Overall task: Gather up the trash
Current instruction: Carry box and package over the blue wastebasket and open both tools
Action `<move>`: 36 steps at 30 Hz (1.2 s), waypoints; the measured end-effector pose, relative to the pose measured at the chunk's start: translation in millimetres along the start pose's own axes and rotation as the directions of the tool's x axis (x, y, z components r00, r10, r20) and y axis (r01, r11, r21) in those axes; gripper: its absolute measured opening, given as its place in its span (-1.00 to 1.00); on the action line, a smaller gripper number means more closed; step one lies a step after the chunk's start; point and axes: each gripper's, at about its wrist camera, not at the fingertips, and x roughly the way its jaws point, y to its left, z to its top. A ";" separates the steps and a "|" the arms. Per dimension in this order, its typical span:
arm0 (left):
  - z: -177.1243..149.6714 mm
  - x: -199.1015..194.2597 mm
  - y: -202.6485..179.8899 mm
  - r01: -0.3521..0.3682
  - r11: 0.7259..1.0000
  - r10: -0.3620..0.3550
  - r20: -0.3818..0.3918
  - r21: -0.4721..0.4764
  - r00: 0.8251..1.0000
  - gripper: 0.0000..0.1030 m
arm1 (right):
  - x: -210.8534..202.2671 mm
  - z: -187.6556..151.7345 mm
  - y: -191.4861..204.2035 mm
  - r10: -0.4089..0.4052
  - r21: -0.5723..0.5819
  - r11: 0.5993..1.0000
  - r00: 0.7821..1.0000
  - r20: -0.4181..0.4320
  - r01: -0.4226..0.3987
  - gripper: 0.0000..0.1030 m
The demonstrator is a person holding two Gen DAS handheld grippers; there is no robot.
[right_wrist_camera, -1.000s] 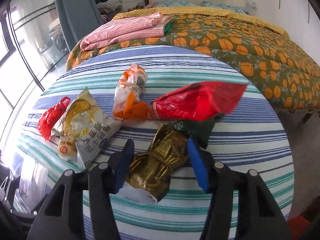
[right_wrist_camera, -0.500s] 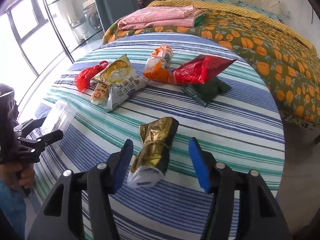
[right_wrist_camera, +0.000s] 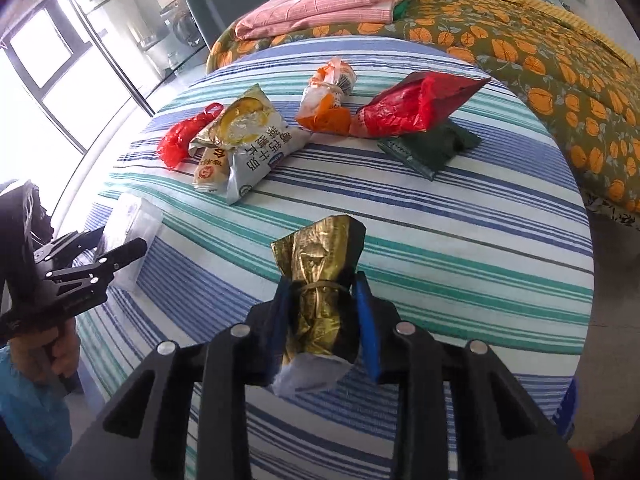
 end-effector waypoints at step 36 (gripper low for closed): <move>-69.8 -3.1 -416.3 0.350 0.856 -0.324 -0.133 0.381 0.937 0.23 | -102.2 -190.2 -277.1 -0.238 0.401 0.898 0.966 0.096 0.182 -0.40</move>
